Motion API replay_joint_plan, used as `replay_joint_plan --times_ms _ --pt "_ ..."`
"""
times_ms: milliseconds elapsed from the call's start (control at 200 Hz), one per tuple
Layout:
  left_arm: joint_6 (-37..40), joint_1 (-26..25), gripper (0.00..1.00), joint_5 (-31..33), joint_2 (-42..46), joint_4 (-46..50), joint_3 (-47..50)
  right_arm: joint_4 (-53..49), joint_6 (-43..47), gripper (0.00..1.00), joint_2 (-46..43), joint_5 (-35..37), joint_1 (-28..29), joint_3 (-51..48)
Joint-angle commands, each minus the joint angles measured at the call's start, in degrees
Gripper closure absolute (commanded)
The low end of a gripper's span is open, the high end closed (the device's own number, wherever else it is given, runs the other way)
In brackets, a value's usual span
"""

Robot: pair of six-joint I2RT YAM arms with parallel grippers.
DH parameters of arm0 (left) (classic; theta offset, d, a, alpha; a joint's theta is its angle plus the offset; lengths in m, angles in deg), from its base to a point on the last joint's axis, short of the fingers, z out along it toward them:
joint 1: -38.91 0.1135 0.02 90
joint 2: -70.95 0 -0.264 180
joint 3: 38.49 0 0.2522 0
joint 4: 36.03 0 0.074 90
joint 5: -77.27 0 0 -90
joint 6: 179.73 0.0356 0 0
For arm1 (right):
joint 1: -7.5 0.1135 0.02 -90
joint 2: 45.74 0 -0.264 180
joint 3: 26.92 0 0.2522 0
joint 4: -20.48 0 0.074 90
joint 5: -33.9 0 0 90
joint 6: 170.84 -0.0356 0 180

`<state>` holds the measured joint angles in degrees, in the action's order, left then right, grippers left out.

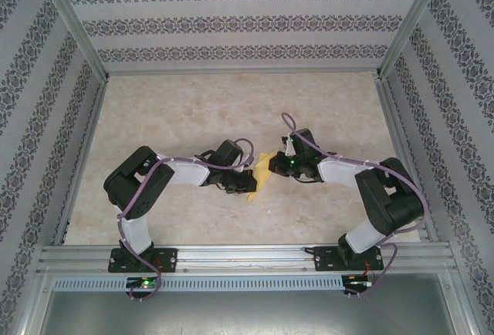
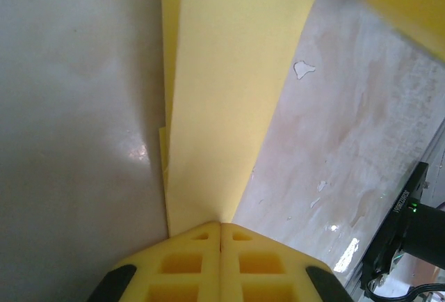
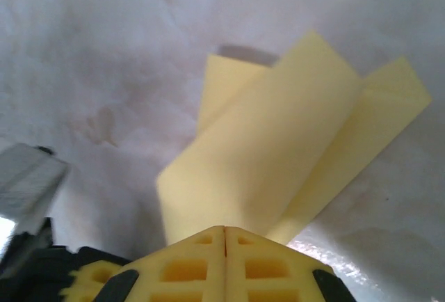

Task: Fold a paper plane with a square sheet of paper (fold left side to right side)
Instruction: Fold the wing for the fifth time at the center of the table.

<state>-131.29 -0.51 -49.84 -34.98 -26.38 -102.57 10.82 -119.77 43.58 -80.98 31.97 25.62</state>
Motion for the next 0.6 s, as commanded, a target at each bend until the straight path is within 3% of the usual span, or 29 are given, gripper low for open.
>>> replay_joint_plan --times_ms 0,300,595 --pt "1.1 -1.5 0.98 5.5 -1.7 4.3 2.5 0.2 0.4 1.0 -3.1 -1.2 0.0 -2.6" --pt "2.6 -2.3 0.99 9.4 -1.9 8.6 1.4 12.2 -5.9 1.0 -3.9 -3.1 4.0 -8.3" --pt "2.8 -2.5 0.99 10.1 -1.7 9.4 0.9 16.0 -7.7 1.0 0.9 -3.1 6.4 -6.9"
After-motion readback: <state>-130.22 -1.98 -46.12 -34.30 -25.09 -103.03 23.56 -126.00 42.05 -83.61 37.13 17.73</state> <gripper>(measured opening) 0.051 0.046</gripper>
